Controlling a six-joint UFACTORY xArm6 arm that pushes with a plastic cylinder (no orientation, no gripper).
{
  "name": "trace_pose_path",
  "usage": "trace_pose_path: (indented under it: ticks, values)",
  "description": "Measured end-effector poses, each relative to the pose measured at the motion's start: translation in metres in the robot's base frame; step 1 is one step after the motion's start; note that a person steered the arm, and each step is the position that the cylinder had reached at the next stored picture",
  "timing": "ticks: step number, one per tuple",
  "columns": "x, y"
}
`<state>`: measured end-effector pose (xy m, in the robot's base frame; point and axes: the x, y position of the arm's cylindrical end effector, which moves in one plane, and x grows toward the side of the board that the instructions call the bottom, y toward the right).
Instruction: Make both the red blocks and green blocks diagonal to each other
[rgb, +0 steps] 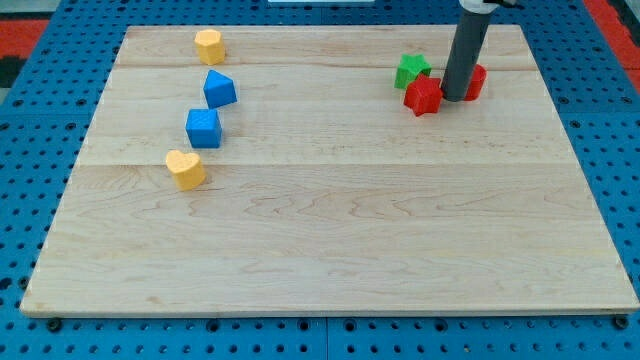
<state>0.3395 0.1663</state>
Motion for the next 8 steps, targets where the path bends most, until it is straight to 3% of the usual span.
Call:
trace_pose_path:
  ticks: [1,3,5,7,8]
  values:
    - [0.010,0.035]
    - [-0.043,0.061]
    - [-0.053,-0.061]
    - [-0.076,0.058]
    - [-0.105,0.053]
